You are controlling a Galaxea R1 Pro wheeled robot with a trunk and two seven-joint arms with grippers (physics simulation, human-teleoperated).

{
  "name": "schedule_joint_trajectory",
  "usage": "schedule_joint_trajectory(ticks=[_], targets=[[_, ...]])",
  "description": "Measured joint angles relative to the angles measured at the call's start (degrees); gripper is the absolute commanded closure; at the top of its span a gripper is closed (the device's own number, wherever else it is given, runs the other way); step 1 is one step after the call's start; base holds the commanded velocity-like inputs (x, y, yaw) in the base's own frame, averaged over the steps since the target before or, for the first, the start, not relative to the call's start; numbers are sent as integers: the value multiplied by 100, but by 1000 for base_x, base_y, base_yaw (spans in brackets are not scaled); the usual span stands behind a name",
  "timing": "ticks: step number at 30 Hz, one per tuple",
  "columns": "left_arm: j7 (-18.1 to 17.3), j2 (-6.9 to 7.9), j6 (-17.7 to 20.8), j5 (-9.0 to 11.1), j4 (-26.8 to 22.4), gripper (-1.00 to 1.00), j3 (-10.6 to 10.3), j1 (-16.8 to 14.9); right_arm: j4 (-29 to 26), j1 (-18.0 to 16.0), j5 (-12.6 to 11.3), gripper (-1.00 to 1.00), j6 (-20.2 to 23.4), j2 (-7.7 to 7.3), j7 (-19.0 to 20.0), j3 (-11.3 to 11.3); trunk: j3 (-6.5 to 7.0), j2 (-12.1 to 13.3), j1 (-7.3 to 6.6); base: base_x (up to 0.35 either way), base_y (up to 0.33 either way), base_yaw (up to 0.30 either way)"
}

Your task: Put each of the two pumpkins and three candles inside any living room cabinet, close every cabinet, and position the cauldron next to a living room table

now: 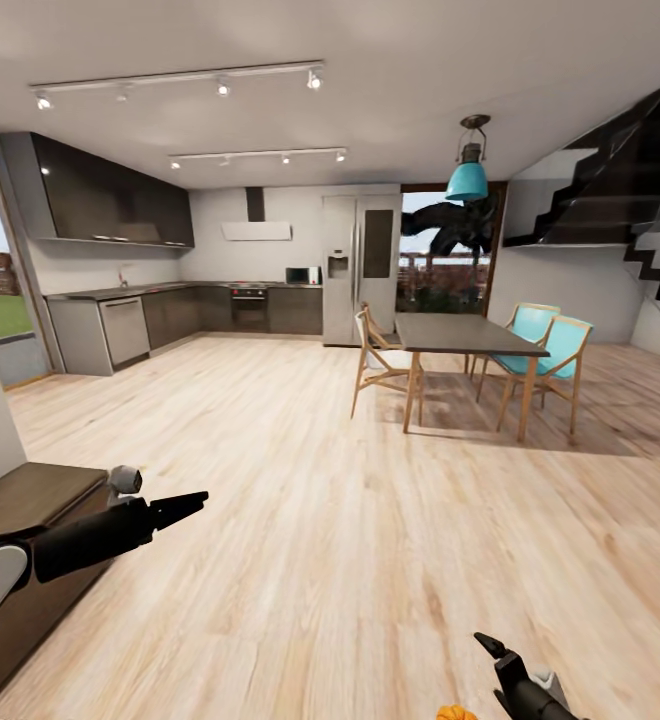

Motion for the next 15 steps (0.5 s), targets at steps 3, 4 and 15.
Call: schedule_joint_trajectory(ticks=[3, 4, 15], targets=[[-4, 0, 3, -2, -2, -100, -2, 1, 6, 0, -261, -100, -25, 11, -191, 7, 0, 0, 1, -156, -135, 0], [-3, 0, 4, -4, -2, -100, -3, 1, 7, 0, -312, -100, -30, 14, -241, 8, 0, 0, 2, -200, -154, 0], [2, 0, -2, -12, -2, -100, -4, 1, 9, 0, -896, -100, -284, 83, -719, 19, 0, 0, 3, -256, -178, 0]])
